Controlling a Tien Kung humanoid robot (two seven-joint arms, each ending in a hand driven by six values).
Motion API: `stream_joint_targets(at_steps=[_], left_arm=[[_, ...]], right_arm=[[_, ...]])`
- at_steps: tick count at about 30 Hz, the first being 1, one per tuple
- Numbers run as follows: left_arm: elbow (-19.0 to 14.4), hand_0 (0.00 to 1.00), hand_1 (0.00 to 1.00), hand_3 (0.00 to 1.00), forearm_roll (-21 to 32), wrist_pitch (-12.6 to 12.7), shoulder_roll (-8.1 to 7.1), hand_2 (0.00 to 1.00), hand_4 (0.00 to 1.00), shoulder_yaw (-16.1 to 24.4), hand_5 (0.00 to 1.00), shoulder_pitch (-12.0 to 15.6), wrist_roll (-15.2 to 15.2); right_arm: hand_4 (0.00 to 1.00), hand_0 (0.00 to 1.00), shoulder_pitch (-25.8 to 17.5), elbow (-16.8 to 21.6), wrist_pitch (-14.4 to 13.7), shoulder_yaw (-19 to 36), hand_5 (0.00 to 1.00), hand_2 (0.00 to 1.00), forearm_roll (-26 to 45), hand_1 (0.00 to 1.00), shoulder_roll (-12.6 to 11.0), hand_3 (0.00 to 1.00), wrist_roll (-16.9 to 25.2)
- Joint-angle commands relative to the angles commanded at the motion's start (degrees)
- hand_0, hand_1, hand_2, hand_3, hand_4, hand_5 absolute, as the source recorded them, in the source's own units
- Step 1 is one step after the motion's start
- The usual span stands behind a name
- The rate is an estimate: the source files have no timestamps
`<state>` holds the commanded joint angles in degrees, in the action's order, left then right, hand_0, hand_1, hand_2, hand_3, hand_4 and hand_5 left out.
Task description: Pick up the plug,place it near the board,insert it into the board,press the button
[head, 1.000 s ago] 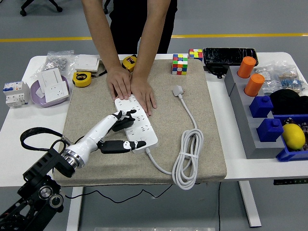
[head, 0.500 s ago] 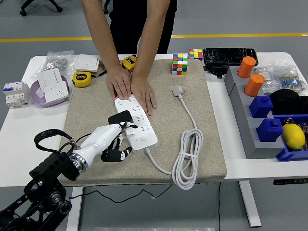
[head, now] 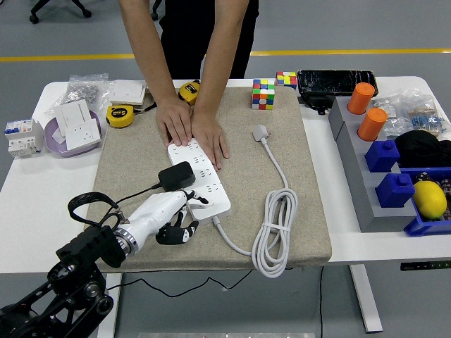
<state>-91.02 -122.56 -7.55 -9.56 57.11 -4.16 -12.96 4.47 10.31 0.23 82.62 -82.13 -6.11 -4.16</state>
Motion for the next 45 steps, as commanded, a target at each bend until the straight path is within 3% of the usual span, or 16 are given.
stream_joint_targets(at_steps=[1,7,38,45], left_arm=[[0.1,0.168,0.004,0.824,0.0,-0.1,0.07,0.146,0.574,-0.1,0.002,-0.1,0.0],[0.9,0.167,0.004,0.849,0.0,-0.6,0.34,0.146,0.579,-0.7,0.002,-0.8,-0.3],[4.6,0.166,0.004,0.839,-1.0,-1.2,0.75,0.148,0.592,-1.3,0.002,-1.0,-0.6],[3.4,0.166,0.004,0.826,-1.5,-1.1,0.54,0.147,0.594,-0.8,0.002,-0.6,-0.5]], right_arm=[[0.998,0.879,0.0,0.0,0.0,0.0,0.681,0.72,0.0,0.73,0.0,0.724,0.0],[0.998,0.878,0.0,0.0,0.0,0.2,0.681,0.72,-0.2,0.73,0.0,0.725,0.0],[0.998,0.88,-0.1,0.0,0.0,0.3,0.683,0.72,-0.4,0.73,-0.1,0.724,0.0],[0.998,0.879,0.0,0.0,0.0,0.2,0.682,0.719,-0.3,0.73,-0.1,0.723,0.0]])
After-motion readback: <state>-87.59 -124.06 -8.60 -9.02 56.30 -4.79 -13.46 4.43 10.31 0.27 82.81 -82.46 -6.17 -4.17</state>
